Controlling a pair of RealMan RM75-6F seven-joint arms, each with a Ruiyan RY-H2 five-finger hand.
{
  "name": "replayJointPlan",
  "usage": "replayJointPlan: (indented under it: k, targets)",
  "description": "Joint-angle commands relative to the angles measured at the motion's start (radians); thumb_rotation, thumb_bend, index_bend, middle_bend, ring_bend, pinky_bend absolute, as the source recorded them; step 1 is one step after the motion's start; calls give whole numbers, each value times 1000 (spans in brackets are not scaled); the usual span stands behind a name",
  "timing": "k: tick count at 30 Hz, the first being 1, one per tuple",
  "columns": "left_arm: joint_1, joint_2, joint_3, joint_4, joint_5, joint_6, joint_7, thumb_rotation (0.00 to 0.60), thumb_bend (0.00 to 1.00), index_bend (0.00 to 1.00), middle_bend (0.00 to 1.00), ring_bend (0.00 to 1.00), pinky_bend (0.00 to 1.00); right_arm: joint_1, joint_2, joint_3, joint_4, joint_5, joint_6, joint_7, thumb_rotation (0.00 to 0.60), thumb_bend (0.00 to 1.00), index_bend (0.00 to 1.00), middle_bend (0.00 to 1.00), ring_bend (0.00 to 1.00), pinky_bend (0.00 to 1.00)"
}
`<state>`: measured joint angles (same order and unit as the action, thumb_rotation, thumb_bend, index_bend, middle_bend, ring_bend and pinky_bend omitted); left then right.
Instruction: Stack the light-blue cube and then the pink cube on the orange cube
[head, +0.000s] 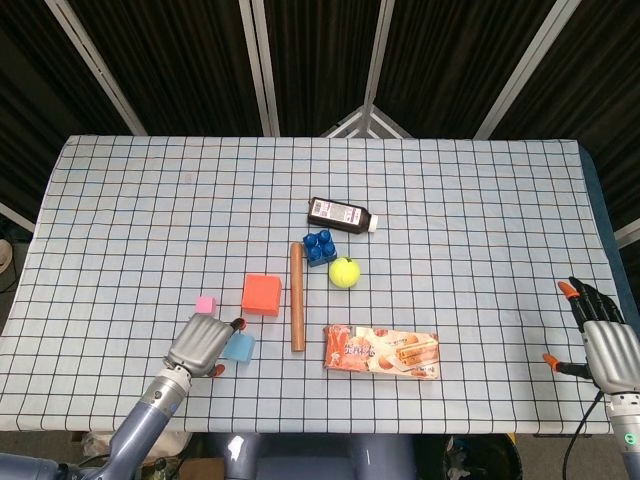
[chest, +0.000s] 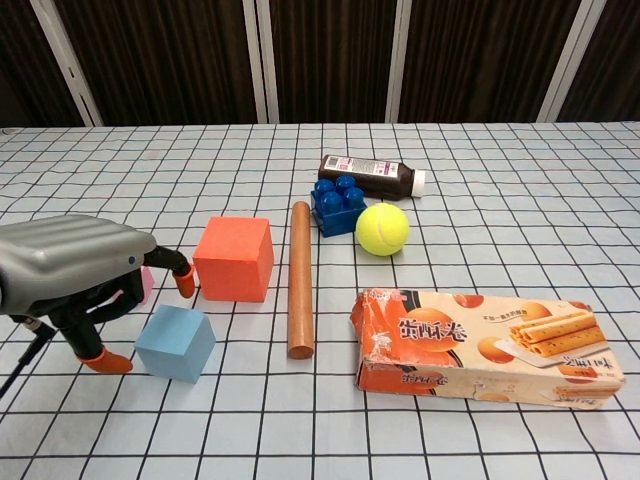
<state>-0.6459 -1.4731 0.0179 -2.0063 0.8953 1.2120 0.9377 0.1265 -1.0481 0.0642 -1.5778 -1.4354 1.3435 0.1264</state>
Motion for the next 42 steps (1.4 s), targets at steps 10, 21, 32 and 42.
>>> replayJointPlan:
  k: [10, 21, 32, 42]
  targets:
    - [-11, -26, 6, 17, -11, 20, 11, 600, 211, 310, 825, 787, 887, 2, 1, 0, 10, -1, -3, 19, 600, 128, 0, 7, 14, 103]
    - [-22, -38, 7, 28, -27, 24, 18, 600, 238, 324, 826, 787, 888, 5, 1, -1, 15, -1, -12, 29, 600, 128, 0, 7, 14, 103]
    - [-33, -41, 5, 35, -37, 22, 12, 600, 276, 345, 827, 789, 890, 11, 0, -3, 17, 2, -26, 26, 600, 129, 0, 7, 14, 103]
    - [-40, -49, 5, 42, -40, 23, 8, 600, 322, 363, 832, 791, 893, 15, 1, -5, 17, 4, -35, 30, 600, 129, 0, 7, 14, 103]
